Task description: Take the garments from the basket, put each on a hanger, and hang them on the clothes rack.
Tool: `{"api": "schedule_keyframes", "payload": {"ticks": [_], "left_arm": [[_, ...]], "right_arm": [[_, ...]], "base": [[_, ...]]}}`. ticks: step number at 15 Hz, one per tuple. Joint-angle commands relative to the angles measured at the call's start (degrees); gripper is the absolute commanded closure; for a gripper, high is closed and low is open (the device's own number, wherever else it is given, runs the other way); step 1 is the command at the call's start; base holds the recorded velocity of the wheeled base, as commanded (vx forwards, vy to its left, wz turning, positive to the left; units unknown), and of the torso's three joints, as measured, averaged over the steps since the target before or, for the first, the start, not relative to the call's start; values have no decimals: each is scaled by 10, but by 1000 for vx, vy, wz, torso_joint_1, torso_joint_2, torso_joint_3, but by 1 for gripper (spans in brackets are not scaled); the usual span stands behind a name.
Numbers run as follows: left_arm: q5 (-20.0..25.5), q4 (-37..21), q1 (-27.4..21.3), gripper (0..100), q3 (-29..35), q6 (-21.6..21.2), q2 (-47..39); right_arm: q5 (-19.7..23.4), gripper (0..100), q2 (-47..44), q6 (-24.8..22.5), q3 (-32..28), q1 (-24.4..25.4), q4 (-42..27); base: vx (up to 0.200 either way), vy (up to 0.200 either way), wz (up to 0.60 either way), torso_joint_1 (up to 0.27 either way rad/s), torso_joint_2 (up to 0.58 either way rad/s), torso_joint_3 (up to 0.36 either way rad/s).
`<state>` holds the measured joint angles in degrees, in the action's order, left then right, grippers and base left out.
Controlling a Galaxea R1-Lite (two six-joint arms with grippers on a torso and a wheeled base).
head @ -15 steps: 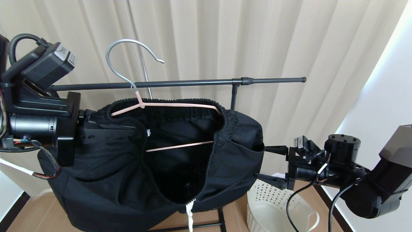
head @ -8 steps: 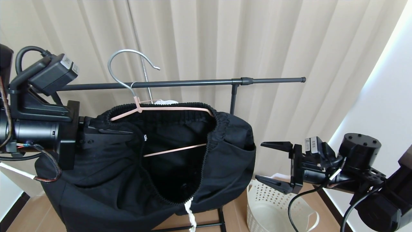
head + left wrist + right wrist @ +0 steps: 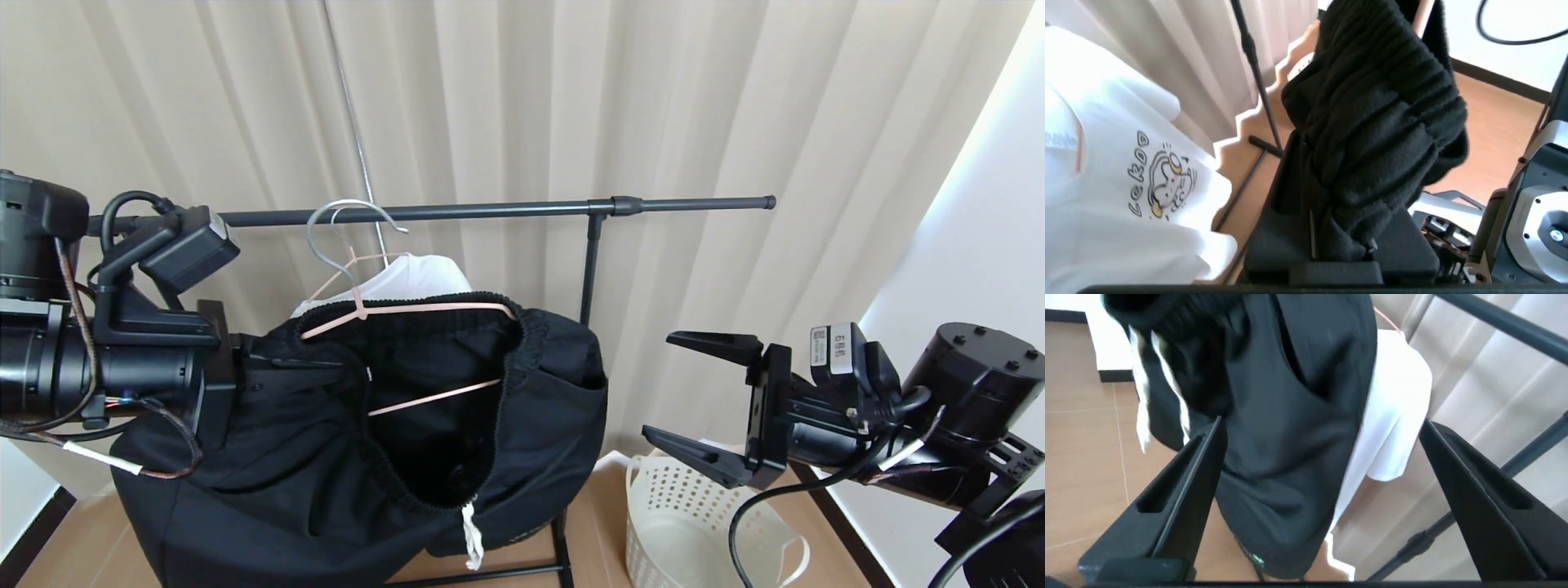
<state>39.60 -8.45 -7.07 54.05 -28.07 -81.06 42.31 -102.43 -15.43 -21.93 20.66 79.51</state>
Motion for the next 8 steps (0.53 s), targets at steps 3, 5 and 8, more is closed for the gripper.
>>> {"api": "schedule_keyframes", "payload": {"ticks": [3, 5, 8], "left_arm": [[-6, 1, 0, 100, -4, 22, -31], [-7, 2, -1, 100, 0, 41, -38], [-35, 38, -14, 100, 9, 88, -64]], "right_arm": [[-21, 0, 28, 27, -7, 17, 0], [-30, 0, 33, 30, -8, 17, 0], [-33, 0, 33, 30, -9, 17, 0]], "base": [[0, 0, 0, 0, 0, 0], [0, 0, 0, 0, 0, 0], [0, 0, 0, 0, 0, 0]]}}
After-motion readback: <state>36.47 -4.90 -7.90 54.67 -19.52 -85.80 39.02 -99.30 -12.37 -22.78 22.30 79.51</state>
